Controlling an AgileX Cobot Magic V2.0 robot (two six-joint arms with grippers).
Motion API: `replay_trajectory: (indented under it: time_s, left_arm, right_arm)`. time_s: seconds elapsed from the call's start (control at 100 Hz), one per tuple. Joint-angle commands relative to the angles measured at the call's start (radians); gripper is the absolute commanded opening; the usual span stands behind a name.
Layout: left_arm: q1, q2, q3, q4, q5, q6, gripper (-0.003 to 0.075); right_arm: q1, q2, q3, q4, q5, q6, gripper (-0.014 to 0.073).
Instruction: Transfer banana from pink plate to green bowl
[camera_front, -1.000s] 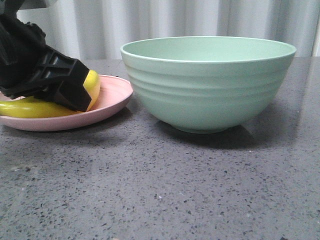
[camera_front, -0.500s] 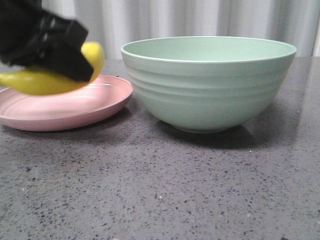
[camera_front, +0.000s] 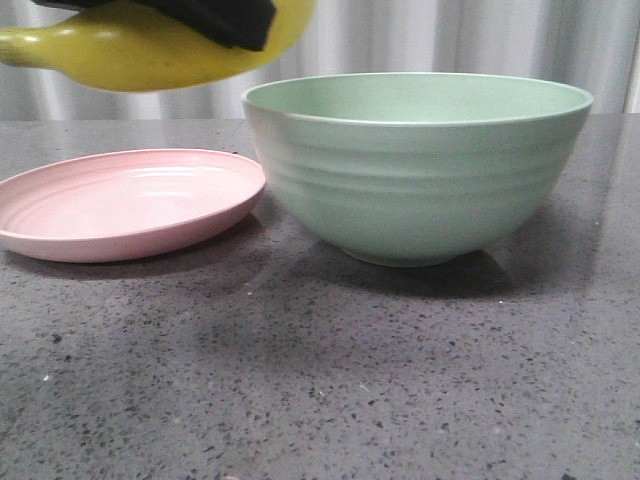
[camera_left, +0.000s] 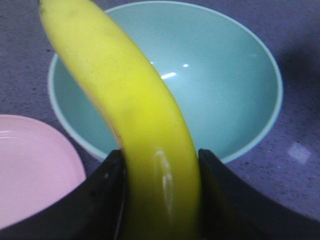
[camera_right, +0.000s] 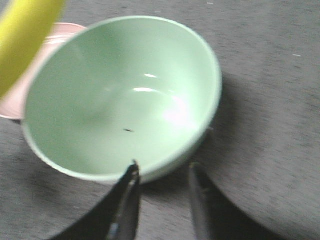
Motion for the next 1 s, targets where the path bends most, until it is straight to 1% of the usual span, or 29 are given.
replay_trajectory:
  time_s: [0.0, 0.06, 0.14, 0.33, 0.55, 0.73, 0.8, 0.87, 0.95, 0.99]
  left_arm:
    - [-0.046, -0.025, -0.037, -0.014, -0.072, -0.008, 0.0137]
    - [-0.068, -0.025, -0.037, -0.02, -0.074, -0.008, 0.0137]
    - [-0.091, -0.025, -0.037, -0.025, -0.08, -0.008, 0.0137]
    - [-0.099, -0.025, -0.037, -0.027, -0.08, -0.008, 0.0137]
    - [-0.099, -0.025, -0.037, -0.027, -0.08, -0.008, 0.0137]
    - [-0.099, -0.025, -0.037, -0.027, -0.08, -0.008, 0.0137]
    - [-0.099, -0.025, -0.037, -0.027, -0.08, -0.008, 0.0137]
    - [-0.099, -0.025, -0.037, -0.027, -0.08, -0.008, 0.0138]
    - [-0.099, -0.025, -0.037, -0.027, -0.08, -0.008, 0.0145]
    - [-0.099, -0.025, -0.037, -0.027, -0.08, -0.008, 0.0167]
  right_arm:
    - [0.022, 0.071, -0.099, 0.091, -0.06, -0.01, 0.0372]
    - [0.031, 0.12, -0.148, 0.146, -0.062, -0.01, 0.04]
    - [0.031, 0.196, -0.202, 0.226, -0.06, -0.01, 0.0399]
    - [0.035, 0.354, -0.294, 0.399, -0.059, -0.01, 0.0398]
    - [0.049, 0.498, -0.363, 0.482, -0.061, -0.01, 0.0398]
    - [0.049, 0.562, -0.39, 0.539, -0.034, -0.01, 0.039]
    - [0.049, 0.573, -0.391, 0.546, -0.027, -0.01, 0.0353]
    - [0.049, 0.574, -0.391, 0.546, -0.018, -0.01, 0.0288]
    - [0.049, 0.574, -0.391, 0.546, -0.013, -0.012, 0.0182]
    - [0.049, 0.574, -0.391, 0.546, -0.012, -0.014, 0.0129]
